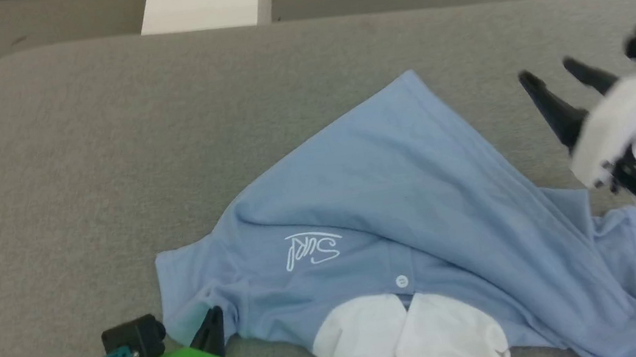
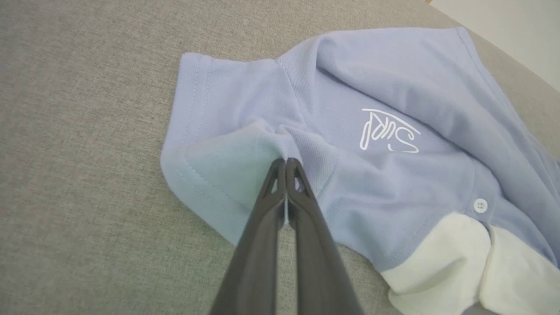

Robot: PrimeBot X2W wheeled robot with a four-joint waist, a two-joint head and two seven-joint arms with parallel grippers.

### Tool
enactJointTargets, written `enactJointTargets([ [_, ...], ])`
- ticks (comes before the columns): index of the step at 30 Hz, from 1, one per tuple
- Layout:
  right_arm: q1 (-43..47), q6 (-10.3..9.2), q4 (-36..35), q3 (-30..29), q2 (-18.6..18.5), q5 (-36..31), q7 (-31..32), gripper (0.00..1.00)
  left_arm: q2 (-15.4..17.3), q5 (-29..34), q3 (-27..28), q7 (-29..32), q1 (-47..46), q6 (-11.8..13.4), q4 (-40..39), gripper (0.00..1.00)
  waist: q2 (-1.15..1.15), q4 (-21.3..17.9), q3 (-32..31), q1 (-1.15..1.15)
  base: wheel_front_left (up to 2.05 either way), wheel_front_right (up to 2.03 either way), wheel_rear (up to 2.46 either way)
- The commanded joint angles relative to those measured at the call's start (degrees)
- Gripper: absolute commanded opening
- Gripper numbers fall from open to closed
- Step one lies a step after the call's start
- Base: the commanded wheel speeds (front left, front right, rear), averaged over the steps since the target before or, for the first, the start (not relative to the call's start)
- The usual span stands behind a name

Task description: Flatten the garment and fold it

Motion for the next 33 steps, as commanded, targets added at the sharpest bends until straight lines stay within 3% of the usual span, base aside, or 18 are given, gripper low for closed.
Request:
enactJointTargets([
  [1,-3.73,-0.08,2.67,2.14,-0.18,-2.31,0.55,1.0,-0.3,0.41,-0.32,-0.49,-1.72,-0.34,0.0,0.0,0.0,4.11,4.22,0.0,0.0,0.0,0.0],
  [4,-10.7,-0.08,9.51,5.25,0.18,-5.67,2.83,1.0,-0.86,0.61,-0.94,-0.87,-2.97,-0.68,0.11,0.0,0.0,6.53,6.8,0.0,0.0,0.0,0.0],
  [11,-23.57,-0.08,24.03,11.25,-0.11,-12.89,14.61,1.0,-2.03,0.73,-1.94,-2.0,-5.39,-1.51,0.26,0.0,0.0,11.79,11.61,0.0,0.0,0.0,0.0],
  [20,-29.79,-0.08,33.18,13.86,-0.44,-19.1,24.12,1.0,-2.08,0.51,-1.95,-2.99,-7.0,-2.34,0.23,0.0,0.0,14.46,14.98,0.0,0.0,0.0,0.0],
  [24,-29.4,-0.08,34.83,14.37,0.13,-18.63,26.09,1.0,-2.34,0.49,-2.17,-3.29,-7.4,-2.39,0.72,0.0,0.0,14.18,15.25,0.0,0.0,0.0,0.0],
  [26,-29.13,-0.08,35.05,14.82,0.2,-17.62,26.97,0.21,-2.34,0.48,-2.19,-3.4,-7.62,-2.44,1.02,0.0,0.0,13.66,15.03,0.0,0.0,0.0,0.0],
  [27,-29.15,-0.08,34.76,14.79,0.11,-16.92,26.79,0.0,-2.32,0.45,-2.13,-3.46,-7.72,-2.44,1.12,0.0,0.0,13.38,14.85,0.0,0.0,0.0,0.0],
  [33,-27.88,-0.08,28.85,13.7,-2.64,-10.13,21.3,0.0,-1.32,0.53,-1.18,-3.84,-7.89,-2.27,1.92,0.0,0.0,10.65,10.96,0.0,0.0,0.0,0.0],
])
